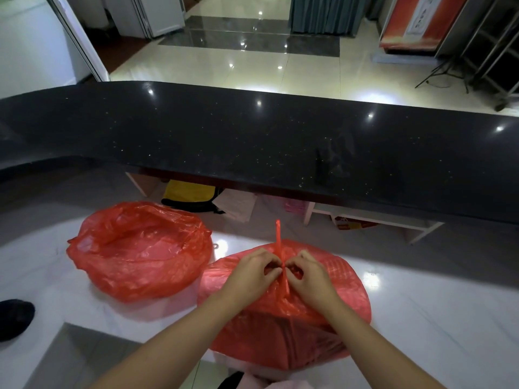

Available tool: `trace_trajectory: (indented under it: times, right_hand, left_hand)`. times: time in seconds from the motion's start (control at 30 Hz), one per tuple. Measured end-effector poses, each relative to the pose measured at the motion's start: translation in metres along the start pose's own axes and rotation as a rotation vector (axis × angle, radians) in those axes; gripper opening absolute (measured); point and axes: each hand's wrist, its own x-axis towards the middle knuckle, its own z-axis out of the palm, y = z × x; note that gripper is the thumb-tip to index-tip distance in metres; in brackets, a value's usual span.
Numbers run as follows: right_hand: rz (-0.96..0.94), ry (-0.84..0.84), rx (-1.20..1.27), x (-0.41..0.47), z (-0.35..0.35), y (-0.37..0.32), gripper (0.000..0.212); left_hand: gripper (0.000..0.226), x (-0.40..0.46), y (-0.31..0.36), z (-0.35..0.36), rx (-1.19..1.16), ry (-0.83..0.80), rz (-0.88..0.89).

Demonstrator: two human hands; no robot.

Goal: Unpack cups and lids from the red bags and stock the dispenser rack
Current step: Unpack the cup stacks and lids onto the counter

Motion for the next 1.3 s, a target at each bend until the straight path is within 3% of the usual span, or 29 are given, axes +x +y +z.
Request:
trace_trajectory:
  times: [0.13,0.3,0.53,0.63,0.77,0.9,1.17,1.3]
  right_hand:
    - [-0.128,0.055,-0.003,-0.013,-0.003,-0.003,0.009]
    - [-0.188,0.121,0.0,-0.022,-0.011,-0.009,0.007]
    - [-0.181,0.196,-0.006,-0.022,-0.014,-0.014,0.012]
    - [-0.066,0.194,0.159,-0.019,-0.012,-0.019,0.02]
    - [0.097,0.023,0.345,-0.013,-0.017,-0.022,0.033]
    - [0.183,-0.172,0.425,-0.012,-0.036,-0.014,0.011]
    - [0.255,-0.109,0.496,-0.029,-0.085,0.028,0.013]
    - [0.357,-0.084,0.465,-0.041,-0.104,0.053,0.014]
  left_hand:
    - [0.017,-0.004,0.001,-0.004,0.09,-0.027,0.112]
    - [0.005,-0.011,0.008,-0.006,0.023,0.01,0.128]
    - [0.018,-0.006,0.004,-0.005,-0.086,0.213,-0.178]
    - [0.019,0.0,0.005,-0.006,-0.109,0.181,-0.184]
    - [0.012,0.006,0.001,-0.015,0.039,0.12,-0.11]
    - [0.017,0.011,-0.003,-0.019,0.183,0.125,-0.211]
    - [0.022,0.027,-0.023,-0.027,0.079,0.233,-0.435]
    - [0.019,0.03,-0.037,-0.043,0.034,0.138,-0.472]
